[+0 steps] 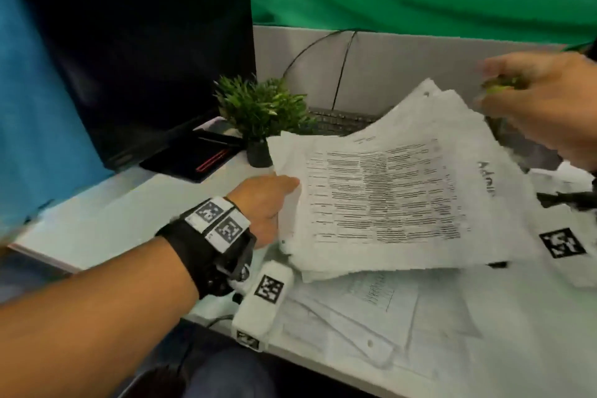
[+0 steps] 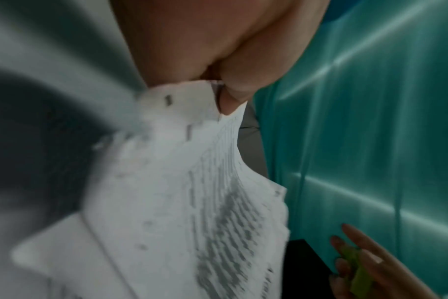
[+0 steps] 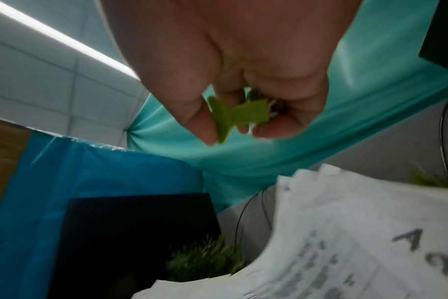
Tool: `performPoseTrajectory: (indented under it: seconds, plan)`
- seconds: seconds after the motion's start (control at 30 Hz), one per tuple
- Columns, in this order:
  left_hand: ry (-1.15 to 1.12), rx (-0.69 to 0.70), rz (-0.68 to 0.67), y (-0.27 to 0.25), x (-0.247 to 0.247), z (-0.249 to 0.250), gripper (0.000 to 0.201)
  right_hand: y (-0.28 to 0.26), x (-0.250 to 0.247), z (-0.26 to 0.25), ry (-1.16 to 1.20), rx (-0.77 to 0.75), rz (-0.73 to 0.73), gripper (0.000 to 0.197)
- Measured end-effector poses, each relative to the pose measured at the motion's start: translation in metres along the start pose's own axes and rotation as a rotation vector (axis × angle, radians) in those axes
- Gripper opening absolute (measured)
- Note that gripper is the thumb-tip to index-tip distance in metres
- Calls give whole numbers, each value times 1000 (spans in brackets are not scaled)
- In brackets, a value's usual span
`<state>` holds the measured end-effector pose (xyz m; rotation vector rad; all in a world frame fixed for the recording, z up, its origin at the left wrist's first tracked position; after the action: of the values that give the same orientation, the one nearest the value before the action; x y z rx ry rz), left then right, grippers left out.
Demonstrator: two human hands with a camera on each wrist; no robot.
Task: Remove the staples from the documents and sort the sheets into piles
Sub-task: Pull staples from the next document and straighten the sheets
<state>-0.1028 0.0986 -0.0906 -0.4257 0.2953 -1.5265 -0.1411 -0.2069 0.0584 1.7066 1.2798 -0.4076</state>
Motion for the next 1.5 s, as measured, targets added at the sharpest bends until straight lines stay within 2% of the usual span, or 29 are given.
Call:
performPoseTrajectory:
  seconds: [0.1, 0.17, 0.23, 0.27, 0.37, 0.43, 0.57, 0.77, 1.07, 1.5]
  plan:
    - [-157, -188, -78, 3, 11, -24, 36, -32, 46, -15, 156, 36, -360, 70]
    - [-194, -200, -106, 2, 18, -33, 32, -47, 82, -18, 214, 58, -469, 74]
    - [-199, -174, -99, 2, 22, -42, 31, -60, 116, -17, 159, 27, -504, 59]
    - [-201, -148, -103, -1, 23, -46, 30, -65, 130, -16, 140, 16, -510, 53]
    - [-219, -104, -120, -11, 25, -52, 28, -77, 156, -15, 149, -17, -479, 50]
    - [-257, -75, -134, -17, 25, -51, 28, -81, 164, -18, 60, -107, -436, 43]
    - [-297, -12, -156, -26, 27, -49, 26, -86, 164, -26, -11, -194, -322, 33]
    - [-235, 65, -175, -37, 27, -49, 25, -87, 163, -33, -40, -241, -302, 18]
    - [-194, 120, -169, -44, 25, -52, 23, -90, 165, -42, -159, -193, -332, 26]
    - [-145, 136, -134, -43, 24, -49, 23, -87, 164, -44, -144, -180, -374, 24]
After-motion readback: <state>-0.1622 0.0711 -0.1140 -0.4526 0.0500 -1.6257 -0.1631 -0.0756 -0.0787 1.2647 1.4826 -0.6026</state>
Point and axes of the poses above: each hand's wrist, its own y-axis towards the middle knuckle, its own x-axis out of the palm, z = x × y, the point moved 1 cm from there along y, towards the middle knuckle, and after that the axes turned 6 degrees about -x, right-handed, at the moved point
